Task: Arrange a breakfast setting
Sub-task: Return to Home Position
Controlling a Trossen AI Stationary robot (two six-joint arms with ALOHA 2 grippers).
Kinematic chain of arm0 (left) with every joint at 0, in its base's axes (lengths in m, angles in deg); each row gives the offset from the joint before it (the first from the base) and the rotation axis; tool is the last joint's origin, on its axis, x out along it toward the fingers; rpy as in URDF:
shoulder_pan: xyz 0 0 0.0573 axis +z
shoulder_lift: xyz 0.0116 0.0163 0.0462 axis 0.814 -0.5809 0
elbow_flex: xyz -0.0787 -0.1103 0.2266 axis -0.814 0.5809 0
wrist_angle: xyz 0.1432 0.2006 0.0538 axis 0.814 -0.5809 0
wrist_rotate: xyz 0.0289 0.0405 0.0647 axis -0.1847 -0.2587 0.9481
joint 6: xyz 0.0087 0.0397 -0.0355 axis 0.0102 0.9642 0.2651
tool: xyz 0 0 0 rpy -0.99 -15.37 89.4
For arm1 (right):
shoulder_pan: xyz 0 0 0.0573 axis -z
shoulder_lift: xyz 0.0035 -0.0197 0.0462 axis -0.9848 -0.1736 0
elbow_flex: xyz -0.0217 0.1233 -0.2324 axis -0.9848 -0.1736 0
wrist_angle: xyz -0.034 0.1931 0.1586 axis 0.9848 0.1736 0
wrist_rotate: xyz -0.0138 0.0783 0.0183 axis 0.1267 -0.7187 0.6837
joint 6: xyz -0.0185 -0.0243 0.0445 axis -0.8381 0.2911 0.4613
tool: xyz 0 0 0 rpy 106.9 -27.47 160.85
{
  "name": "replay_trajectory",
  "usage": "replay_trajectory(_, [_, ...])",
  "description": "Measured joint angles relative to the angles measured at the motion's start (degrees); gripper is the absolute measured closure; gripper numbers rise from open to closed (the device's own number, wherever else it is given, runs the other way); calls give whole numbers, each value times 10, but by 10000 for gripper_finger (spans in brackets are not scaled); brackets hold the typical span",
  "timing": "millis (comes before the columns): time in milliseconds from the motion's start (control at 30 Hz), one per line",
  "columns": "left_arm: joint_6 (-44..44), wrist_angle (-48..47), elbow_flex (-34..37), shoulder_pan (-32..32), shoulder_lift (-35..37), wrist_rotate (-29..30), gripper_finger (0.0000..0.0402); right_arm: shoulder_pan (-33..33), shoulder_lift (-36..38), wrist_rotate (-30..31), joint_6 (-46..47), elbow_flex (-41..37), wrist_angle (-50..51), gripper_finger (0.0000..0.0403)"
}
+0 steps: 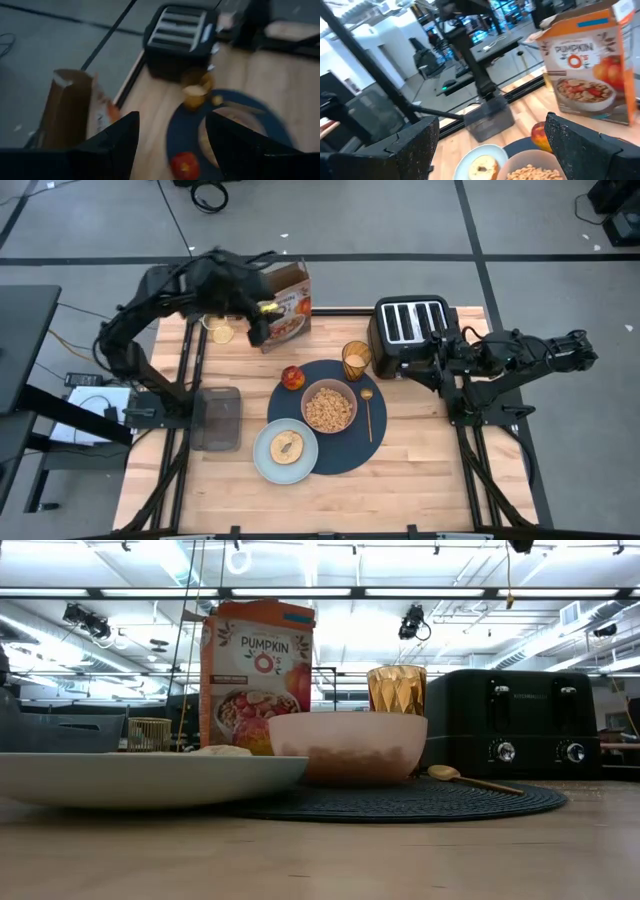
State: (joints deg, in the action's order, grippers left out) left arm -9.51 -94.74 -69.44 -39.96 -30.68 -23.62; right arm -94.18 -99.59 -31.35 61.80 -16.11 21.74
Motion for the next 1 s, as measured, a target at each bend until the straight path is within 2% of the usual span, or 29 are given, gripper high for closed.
replay_trajectory(133, [-40,26,0,-68,29,-1,169,0,-23,-8,-31,0,-13,45])
replay_trajectory(267, [-45,81,0,-155,44,-2,169,0,-68,-38,-80,0,-54,71])
replay_trajectory(400, [-36,120,0,-233,47,-3,169,0,-112,-62,-161,0,-125,115])
replay_trajectory(533, [-34,144,6,-286,40,0,171,1,-133,-70,-242,0,-176,174])
replay_trajectory(667, [-23,215,58,-312,38,12,195,10,-121,-71,-302,0,-193,234])
replay_trajectory(867, [-23,333,172,-321,42,18,249,12,-54,-74,-285,0,-167,310])
replay_trajectory(1000, [-26,430,250,-314,45,19,282,6,-3,-124,-279,0,-124,358])
